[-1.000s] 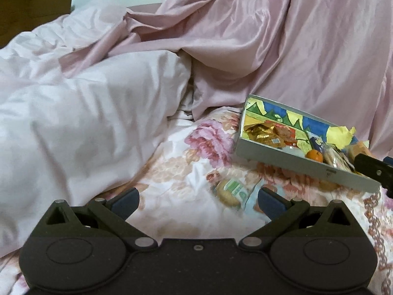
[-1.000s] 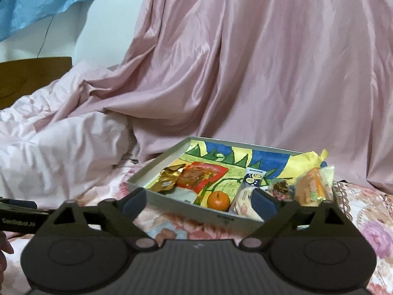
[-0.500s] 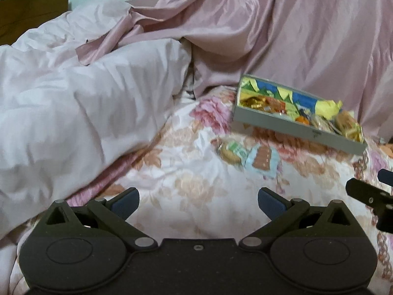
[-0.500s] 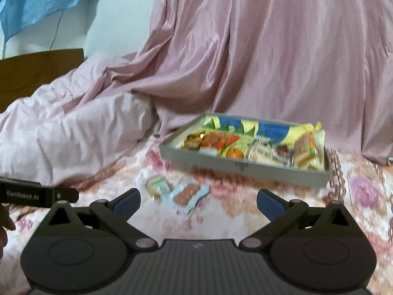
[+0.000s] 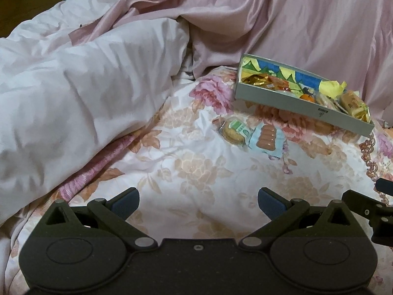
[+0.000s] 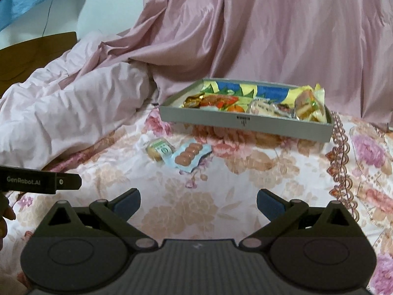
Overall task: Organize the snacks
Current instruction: 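Lift both open tools away and move toward the biscuit and sausage packets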
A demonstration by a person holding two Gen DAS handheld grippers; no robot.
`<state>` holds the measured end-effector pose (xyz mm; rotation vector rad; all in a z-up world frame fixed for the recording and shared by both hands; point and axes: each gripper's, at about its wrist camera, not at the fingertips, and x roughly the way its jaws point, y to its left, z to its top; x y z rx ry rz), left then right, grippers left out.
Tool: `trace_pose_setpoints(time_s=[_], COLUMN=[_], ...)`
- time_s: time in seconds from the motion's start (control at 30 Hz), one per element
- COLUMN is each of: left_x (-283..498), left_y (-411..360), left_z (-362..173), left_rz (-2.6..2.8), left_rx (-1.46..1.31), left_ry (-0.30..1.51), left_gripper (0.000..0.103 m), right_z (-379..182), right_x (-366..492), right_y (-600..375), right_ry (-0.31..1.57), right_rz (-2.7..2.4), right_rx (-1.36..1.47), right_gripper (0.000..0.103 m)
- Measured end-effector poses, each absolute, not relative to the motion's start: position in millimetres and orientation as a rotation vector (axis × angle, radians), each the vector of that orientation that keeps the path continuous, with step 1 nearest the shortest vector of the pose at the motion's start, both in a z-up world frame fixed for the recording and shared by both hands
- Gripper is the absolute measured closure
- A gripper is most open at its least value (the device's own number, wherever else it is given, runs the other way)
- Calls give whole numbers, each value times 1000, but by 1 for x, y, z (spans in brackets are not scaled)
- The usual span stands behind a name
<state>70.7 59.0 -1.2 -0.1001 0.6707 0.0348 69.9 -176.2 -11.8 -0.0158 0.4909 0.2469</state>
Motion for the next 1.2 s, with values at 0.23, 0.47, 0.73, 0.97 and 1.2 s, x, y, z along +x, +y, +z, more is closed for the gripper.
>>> trace_pose_setpoints(time_s=[0.23, 0.47, 0.73, 0.97, 1.2], left_x=[93, 125, 180, 222, 246], left_y=[58, 60, 64, 74, 82], left_z=[-10, -19, -24, -26, -27], left_rz=[29, 25, -4, -53, -100], left_rx=[-82, -67, -49, -102, -161], left_ry=[699, 702, 663, 643, 615], left_gripper=[1, 1, 1, 1, 1], right_z=[-19, -22, -26, -34, -39], right_x=[85, 109, 149, 198, 238], right_y=[-175, -171, -163, -144, -125], right_ry=[530, 554, 564, 572, 574], right_rz=[246, 251, 249, 240, 255], right_rx=[-10, -18, -49, -94, -90], right_gripper=[0, 0, 0, 0, 0])
